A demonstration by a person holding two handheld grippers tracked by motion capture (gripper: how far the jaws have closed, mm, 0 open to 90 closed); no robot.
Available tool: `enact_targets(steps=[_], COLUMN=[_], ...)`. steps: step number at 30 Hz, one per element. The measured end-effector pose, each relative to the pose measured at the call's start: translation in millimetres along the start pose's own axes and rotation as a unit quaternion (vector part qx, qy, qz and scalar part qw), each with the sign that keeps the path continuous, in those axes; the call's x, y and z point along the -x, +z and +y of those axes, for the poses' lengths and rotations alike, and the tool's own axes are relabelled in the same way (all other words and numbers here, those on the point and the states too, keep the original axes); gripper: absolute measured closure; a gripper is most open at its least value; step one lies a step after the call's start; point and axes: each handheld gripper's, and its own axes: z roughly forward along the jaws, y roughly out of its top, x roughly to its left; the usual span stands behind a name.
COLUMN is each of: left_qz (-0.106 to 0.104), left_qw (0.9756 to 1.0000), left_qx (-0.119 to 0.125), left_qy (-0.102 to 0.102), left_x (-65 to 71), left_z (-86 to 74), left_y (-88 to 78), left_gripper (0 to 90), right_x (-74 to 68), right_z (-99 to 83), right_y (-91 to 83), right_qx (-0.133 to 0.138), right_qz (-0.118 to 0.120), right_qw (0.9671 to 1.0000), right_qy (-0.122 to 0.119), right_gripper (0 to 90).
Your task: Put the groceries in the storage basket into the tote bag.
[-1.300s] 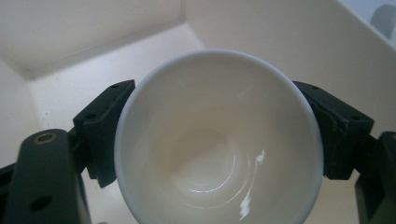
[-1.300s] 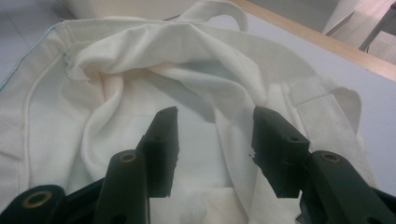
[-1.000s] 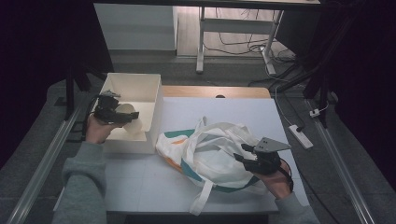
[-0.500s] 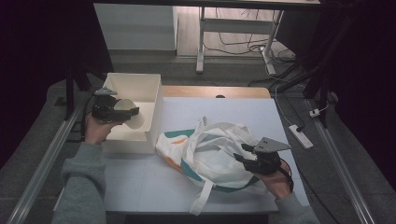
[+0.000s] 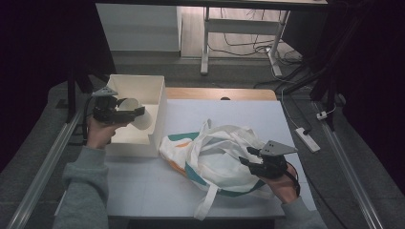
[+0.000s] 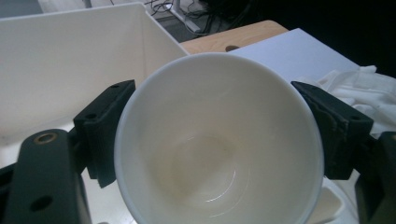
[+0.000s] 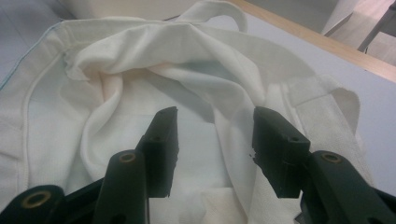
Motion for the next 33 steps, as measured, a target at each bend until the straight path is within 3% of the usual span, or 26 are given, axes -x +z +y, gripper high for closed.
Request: enact_targets(steps=[8, 16, 24, 28, 33], left_qz=[-0.02, -0.073, -0.106, -0.135, -0.145], left_qw=[0.9992, 0.9957, 0.9924, 0.9889, 0.9873], left_qx=[0.03, 0.055, 0.058, 0.059, 0.058], left_qy=[0.016, 0.016, 0.022, 0.02, 0.028], left_x=[14.5, 28.5, 41.0, 46.4, 56.3], left_z=[8.1, 13.6, 15.9, 16.7, 17.5], left_y=[-12.0, -16.6, -12.9, -10.3, -5.9], left_gripper=[19.7, 19.8, 19.8, 19.7, 19.7], right_x=[-0.1, -0.5, -0.3, -0.5, -1.2], right_z=[-0.2, 0.3, 0.7, 1.0, 1.6], right_y=[0.6, 0.2, -0.3, -0.7, -0.7], right_qx=[-0.001, 0.002, 0.005, 0.006, 0.007], right_qz=[0.0, -0.001, -0.002, -0.002, -0.001], right_qw=[1.0, 1.0, 1.0, 1.0, 1.0], right_qy=[0.0, 0.0, -0.001, -0.001, -0.001], right_gripper=[51.0, 50.9, 50.9, 50.9, 50.8])
